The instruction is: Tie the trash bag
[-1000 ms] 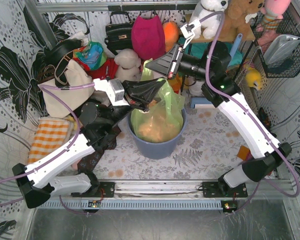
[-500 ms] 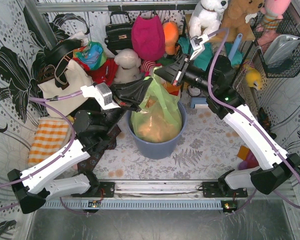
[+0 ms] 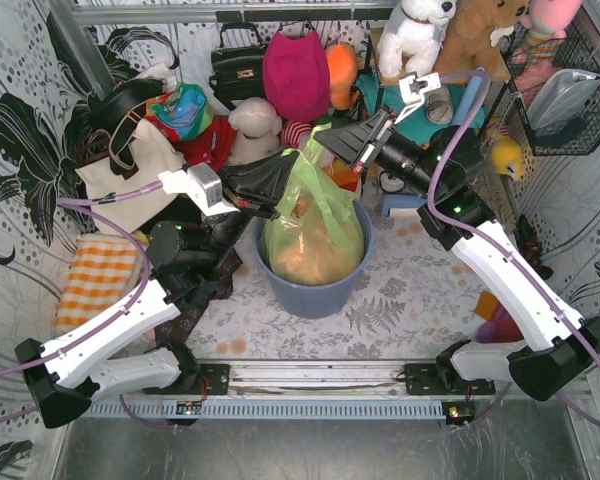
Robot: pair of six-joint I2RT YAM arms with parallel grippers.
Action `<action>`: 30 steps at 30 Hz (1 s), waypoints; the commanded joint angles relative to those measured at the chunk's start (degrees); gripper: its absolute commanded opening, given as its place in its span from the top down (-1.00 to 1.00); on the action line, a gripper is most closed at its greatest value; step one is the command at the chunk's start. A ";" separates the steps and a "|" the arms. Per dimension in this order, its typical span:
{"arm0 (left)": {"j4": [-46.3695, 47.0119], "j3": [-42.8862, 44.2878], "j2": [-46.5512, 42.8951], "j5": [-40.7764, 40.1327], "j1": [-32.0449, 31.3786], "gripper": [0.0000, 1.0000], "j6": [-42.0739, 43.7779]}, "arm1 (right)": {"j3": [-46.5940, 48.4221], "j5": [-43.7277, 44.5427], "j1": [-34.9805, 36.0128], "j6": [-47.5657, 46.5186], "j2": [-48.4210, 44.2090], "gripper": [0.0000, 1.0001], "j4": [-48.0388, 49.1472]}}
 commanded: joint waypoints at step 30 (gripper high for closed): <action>-0.48 1.86 0.76 -5.81 0.93 1.00 0.59 | -1.10 -19.21 0.43 0.66 -0.73 1.00 17.44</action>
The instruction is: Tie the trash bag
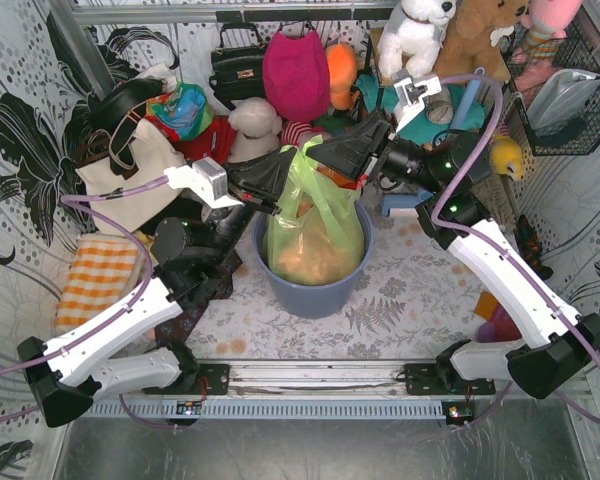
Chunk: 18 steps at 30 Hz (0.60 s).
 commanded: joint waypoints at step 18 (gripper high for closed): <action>-0.51 2.47 0.24 -1.98 0.89 1.00 -0.30 | 1.19 -8.21 2.75 -12.14 -2.96 1.00 -13.18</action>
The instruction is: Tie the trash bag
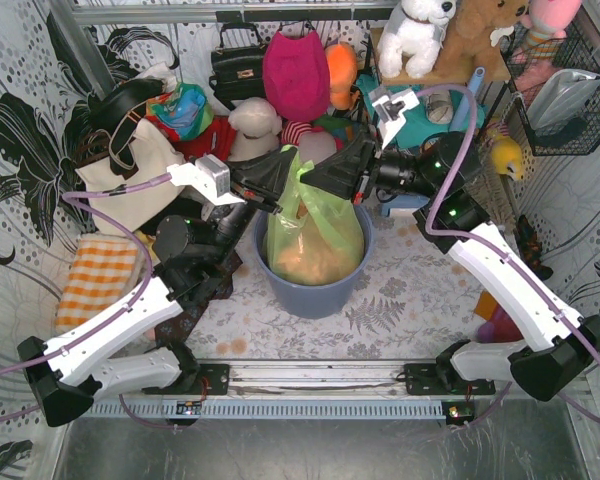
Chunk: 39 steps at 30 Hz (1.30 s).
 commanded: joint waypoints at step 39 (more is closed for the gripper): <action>-3.42 2.39 0.27 1.37 0.61 1.00 -0.69 | 28.73 25.85 12.10 -15.12 6.45 1.00 -60.39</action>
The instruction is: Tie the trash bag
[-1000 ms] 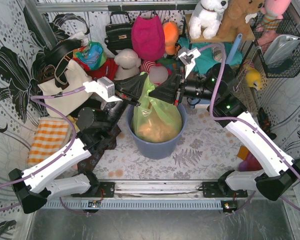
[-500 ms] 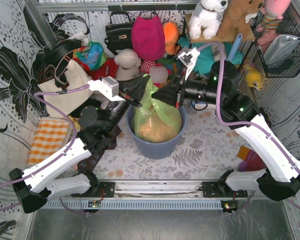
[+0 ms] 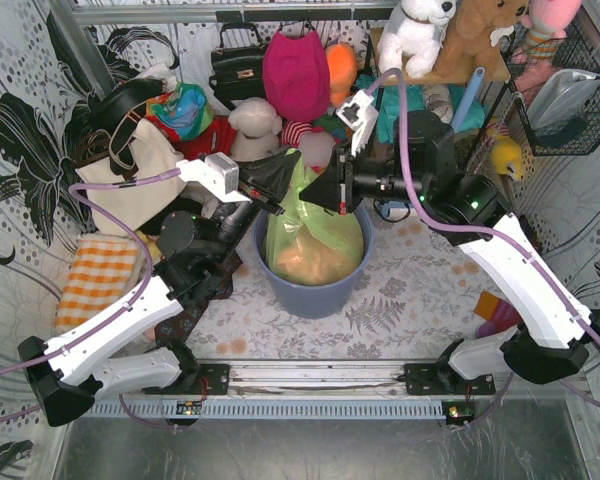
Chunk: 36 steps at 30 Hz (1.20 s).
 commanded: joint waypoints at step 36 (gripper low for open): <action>-2.79 -0.19 -2.90 1.84 0.35 1.00 -3.33 | 2.35 25.35 11.38 3.44 4.88 1.00 -4.60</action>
